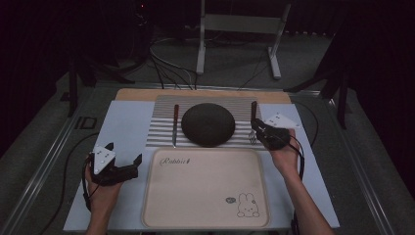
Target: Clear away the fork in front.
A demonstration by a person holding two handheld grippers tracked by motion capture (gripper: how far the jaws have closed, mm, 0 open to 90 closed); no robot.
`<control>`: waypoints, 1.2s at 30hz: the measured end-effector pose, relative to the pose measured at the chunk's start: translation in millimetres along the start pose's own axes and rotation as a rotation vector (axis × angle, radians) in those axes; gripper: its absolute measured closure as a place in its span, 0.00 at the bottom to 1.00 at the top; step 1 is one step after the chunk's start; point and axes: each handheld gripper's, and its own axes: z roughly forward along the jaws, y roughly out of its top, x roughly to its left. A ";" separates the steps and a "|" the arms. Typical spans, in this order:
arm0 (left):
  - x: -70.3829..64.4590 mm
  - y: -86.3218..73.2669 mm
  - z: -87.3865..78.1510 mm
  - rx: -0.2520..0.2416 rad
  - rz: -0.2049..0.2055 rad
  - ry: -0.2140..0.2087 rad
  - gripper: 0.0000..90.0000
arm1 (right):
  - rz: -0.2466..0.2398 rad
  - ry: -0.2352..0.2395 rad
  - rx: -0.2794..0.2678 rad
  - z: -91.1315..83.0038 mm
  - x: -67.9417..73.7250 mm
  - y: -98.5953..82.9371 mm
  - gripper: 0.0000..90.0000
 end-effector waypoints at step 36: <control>-80.9 93.5 43.9 -0.101 0.032 -0.239 0.00 | 0.022 0.150 -0.113 -32.4 38.1 16.6 0.87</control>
